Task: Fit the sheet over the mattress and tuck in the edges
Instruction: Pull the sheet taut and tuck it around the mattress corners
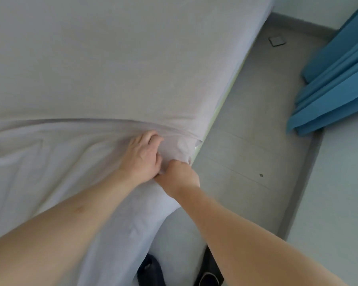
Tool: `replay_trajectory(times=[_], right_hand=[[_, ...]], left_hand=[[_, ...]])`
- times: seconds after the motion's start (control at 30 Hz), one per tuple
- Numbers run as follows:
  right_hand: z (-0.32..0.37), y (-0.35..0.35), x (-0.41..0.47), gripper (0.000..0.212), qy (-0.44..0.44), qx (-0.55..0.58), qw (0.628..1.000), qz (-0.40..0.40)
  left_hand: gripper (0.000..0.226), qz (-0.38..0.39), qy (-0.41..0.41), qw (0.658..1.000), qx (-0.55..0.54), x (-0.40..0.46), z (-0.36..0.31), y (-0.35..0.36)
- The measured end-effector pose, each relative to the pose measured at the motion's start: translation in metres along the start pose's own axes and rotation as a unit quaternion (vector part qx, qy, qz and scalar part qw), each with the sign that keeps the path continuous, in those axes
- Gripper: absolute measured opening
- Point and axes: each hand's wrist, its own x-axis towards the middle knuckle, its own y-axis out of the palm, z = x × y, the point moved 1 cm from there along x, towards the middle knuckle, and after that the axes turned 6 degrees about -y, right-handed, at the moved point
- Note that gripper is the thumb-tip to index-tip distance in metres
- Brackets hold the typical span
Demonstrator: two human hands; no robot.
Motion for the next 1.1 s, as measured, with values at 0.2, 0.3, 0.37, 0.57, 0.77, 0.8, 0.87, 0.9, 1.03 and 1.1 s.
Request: replay_trajectory(times=[0.2,0.3,0.37,0.57,0.77,0.8,0.87,0.9,1.03,1.1], right_hand=[[0.014,0.045,-0.009,0.030,0.015,-0.069,0.997,0.033],[0.012,0.061,-0.009,0.025,0.060,-0.034,0.998,-0.005],[0.013,0.066,-0.012,0.023,0.060,-0.047,0.997,-0.018],[0.020,0.079,-0.026,0.030,0.079,-0.075,0.994,-0.001],[0.015,0.102,-0.056,0.031,0.126,-0.144,0.980,0.062],[0.017,0.107,-0.061,0.031,0.142,-0.117,0.982,0.034],[0.025,0.120,-0.071,0.042,0.172,-0.034,0.984,0.027],[0.029,0.130,-0.078,0.047,0.189,0.011,0.980,0.057],[0.036,0.170,-0.100,0.044,0.183,0.027,0.976,0.113],[0.033,0.185,-0.100,0.037,0.185,0.035,0.980,0.066]], left_hand=[[0.032,0.133,-0.050,0.989,0.051,-0.078,0.056,0.007],[0.038,0.189,-0.046,0.980,0.031,-0.096,0.070,0.014],[0.026,0.189,-0.014,0.982,0.026,-0.098,0.071,0.018],[0.019,0.198,0.041,0.966,0.160,-0.096,0.051,0.002],[0.017,0.298,0.021,0.954,0.038,-0.136,0.061,0.008],[0.016,0.283,0.013,0.959,0.016,-0.142,0.065,0.004],[0.025,0.271,0.008,0.962,0.037,-0.152,0.068,-0.004],[0.031,0.277,0.015,0.957,0.080,-0.160,0.071,-0.006],[0.036,0.312,0.037,0.930,0.191,-0.191,0.087,-0.003],[0.027,0.291,0.047,0.936,0.194,-0.200,0.089,0.002]])
